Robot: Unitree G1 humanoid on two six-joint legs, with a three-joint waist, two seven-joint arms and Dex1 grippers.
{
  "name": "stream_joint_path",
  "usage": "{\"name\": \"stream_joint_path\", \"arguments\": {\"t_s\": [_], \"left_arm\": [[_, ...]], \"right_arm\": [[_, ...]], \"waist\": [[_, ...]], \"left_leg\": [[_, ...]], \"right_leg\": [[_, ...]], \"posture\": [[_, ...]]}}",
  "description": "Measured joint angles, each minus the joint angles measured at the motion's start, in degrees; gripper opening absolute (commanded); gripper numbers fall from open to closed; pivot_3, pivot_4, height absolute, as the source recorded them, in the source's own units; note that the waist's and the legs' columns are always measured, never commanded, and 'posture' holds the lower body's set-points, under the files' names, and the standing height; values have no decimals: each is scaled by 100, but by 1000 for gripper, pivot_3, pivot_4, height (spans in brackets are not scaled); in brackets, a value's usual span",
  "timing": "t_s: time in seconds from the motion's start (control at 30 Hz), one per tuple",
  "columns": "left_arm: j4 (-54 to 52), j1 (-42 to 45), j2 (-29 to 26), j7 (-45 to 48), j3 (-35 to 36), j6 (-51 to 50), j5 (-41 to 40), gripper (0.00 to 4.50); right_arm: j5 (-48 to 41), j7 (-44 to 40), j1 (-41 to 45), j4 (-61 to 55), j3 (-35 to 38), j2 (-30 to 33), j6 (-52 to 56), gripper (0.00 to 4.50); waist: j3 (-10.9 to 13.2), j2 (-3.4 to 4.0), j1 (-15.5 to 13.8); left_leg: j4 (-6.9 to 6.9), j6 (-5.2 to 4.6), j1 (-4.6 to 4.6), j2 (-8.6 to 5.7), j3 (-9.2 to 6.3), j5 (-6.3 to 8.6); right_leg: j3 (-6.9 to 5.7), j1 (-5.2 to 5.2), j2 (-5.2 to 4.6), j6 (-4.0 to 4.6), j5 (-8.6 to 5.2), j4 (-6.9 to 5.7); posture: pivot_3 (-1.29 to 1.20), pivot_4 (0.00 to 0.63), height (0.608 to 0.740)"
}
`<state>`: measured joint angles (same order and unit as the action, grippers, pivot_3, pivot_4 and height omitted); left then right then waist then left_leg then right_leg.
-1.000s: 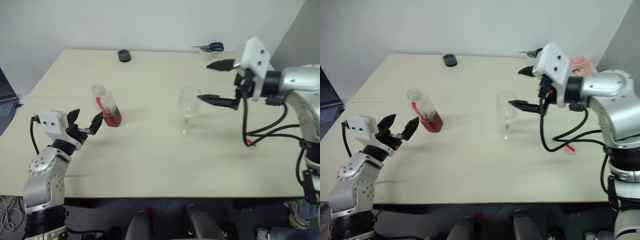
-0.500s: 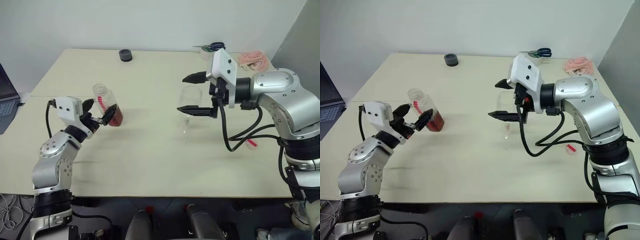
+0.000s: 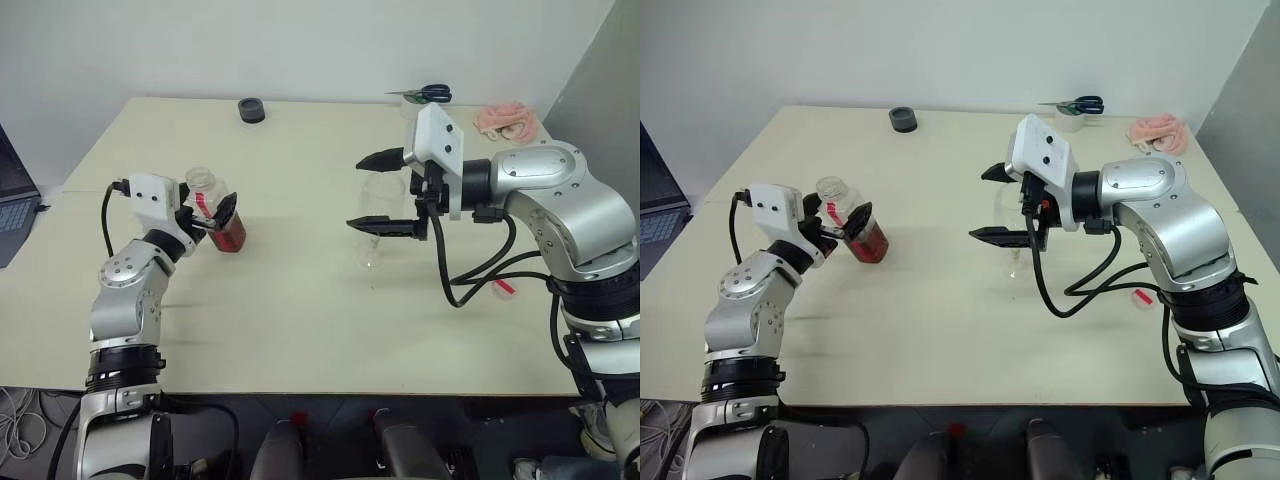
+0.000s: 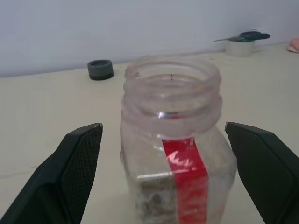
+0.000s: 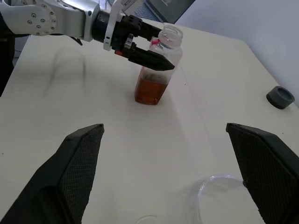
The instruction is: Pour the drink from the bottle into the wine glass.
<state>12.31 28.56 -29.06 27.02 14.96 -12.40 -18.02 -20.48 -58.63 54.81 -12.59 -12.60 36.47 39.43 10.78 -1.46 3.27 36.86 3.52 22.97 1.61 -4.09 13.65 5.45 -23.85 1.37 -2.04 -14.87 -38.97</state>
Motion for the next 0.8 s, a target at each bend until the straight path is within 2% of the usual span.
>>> {"name": "stream_joint_path", "arguments": {"t_s": [0.07, 0.23, 0.27, 0.47, 0.53, 0.6, 0.7, 0.73, 0.8], "left_arm": [[63, 27, 25, 4, -9, 46, 20, 3875], [119, 26, 53, 5, -9, 49, 20, 2255], [127, 25, 53, 8, -9, 51, 22, 2139], [145, 11, -200, 98, 48, 51, 64, 2139], [111, 74, -444, 238, 42, -3, 59, 2139], [57, 491, -825, 521, -100, -9, 151, 2139], [37, 1218, -1124, 765, -334, 161, 409, 2139], [76, 1541, -1161, 839, -518, 346, 602, 2138], [184, 2066, -1120, 1029, -937, 767, 946, 2138]], "right_arm": [[23, 6, -1, 0, 0, -3, -4, 4500], [26, 27, -17, -12, 2, -28, -5, 4500], [26, 39, -31, -21, 2, -28, -5, 4500], [-82, 311, -216, -185, 253, -68, 52, 4500], [-400, 586, -305, -280, 837, -174, 207, 4500], [-959, 762, -592, -375, 1987, 77, 499, 4500], [-1439, 790, -1254, -550, 3093, 456, 695, 4500], [-1558, 775, -1710, -740, 3385, 570, 718, 4500], [-1525, 806, -2632, -1096, 3405, 619, 652, 4500]], "waist": [[0, 0, 0], [0, 0, 0], [0, 0, 0], [1, 0, 4], [4, -7, -1], [18, -30, -107], [17, -32, -243], [16, -34, -302], [14, -29, -313]], "left_leg": [[-1, 0, 0, 0, 0, 0], [0, 0, 1, -1, -3, 0], [0, 0, 1, 0, -3, 0], [0, 0, 4, 2, -3, 0], [1, 1, 19, 1, -8, -1], [12, 2, 49, -2, -35, -1], [9, 1, 57, -20, -47, -1], [7, 1, 59, -23, -46, 0], [7, 1, 58, -31, -34, 0]], "right_leg": [[0, 0, 0, 4, 3, 0], [-2, 0, -1, 4, 3, -1], [-3, 0, 0, 3, 2, 0], [-3, -6, 1, -3, -2, -2], [-8, -18, 1, 4, 3, -5], [-42, -27, -2, 13, 8, 3], [-62, -20, -24, 12, 7, 12], [-61, -17, -26, 11, 7, 18], [-48, -19, -35, 7, 5, 14]], "posture": [[0, 150, 740], [0, 150, 740], [0, 150, 740], [0, 150, 740], [0, 150, 740], [0, 150, 740], [0, 150, 740], [0, 150, 740], [0, 150, 740]]}}
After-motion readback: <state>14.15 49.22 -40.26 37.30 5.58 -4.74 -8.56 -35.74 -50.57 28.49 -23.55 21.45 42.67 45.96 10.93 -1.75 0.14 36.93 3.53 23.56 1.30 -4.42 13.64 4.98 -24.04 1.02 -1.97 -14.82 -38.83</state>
